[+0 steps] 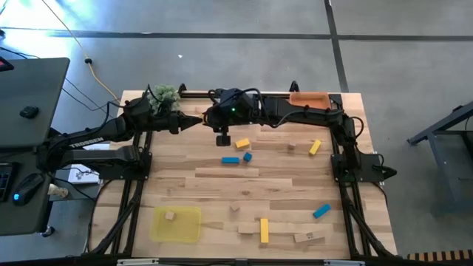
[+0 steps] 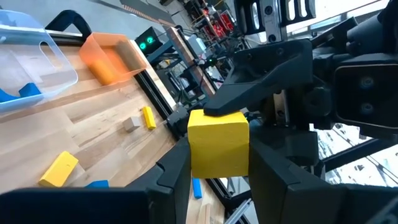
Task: Sort & place blocks by color
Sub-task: Put the yellow block into the orange bin
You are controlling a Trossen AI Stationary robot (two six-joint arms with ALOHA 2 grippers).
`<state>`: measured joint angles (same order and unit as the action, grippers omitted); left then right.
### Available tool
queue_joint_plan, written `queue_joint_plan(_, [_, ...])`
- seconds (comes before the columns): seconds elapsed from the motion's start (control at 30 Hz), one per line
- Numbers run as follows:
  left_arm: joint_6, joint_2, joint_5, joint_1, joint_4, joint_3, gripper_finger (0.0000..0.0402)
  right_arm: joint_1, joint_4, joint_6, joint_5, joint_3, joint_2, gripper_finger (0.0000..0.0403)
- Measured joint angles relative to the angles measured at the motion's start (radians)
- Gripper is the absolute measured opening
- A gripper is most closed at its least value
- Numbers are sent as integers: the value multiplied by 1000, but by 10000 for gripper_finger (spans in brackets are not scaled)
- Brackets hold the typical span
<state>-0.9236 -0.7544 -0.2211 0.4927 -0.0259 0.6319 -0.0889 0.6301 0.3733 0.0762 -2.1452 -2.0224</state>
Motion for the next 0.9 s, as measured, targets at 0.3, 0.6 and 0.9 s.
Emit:
queue_joint_plan(0.3, [19, -2, -4, -1, 7, 0, 147, 5, 53, -110, 24, -1, 0, 106])
queue_joint_plan(0.6, [83, -4, -1, 0, 6, -1, 199, 13, 308, -263, 72, -1, 1, 106])
queue_joint_plan(0.9, [187, -4, -1, 0, 9, -1, 198, 26, 562, -415, 163, -1, 1, 106])
